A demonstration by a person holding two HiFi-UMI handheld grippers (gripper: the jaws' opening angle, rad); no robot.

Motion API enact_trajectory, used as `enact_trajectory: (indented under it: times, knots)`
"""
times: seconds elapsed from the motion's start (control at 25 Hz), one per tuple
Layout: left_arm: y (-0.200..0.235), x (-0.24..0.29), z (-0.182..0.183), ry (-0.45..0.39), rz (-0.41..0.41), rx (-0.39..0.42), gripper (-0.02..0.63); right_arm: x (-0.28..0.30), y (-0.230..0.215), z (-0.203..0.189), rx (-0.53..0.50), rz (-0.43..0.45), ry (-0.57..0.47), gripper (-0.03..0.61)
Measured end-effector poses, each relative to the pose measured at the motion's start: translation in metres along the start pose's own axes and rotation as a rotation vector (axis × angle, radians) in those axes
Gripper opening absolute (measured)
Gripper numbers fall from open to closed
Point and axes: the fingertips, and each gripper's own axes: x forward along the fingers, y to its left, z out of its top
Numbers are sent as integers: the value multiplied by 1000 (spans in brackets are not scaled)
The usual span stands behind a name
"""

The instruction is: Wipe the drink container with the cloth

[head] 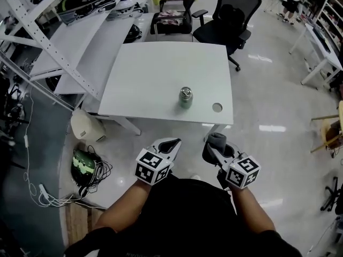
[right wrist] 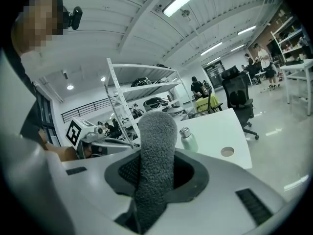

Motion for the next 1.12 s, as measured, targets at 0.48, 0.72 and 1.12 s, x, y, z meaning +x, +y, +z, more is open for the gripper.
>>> enact_trajectory:
  times: [0.48,0.72,1.12]
  knots:
    - [30,-21,5,27,-65,45,17,31,32,0,-12,-69,-7,109]
    - [32,-32,7,9,-70,48,17,33,38,0,-20,-88,-1,109]
    - [23,-35,2,7,-83,39,17,28,44,-10,-11,-90,22,109]
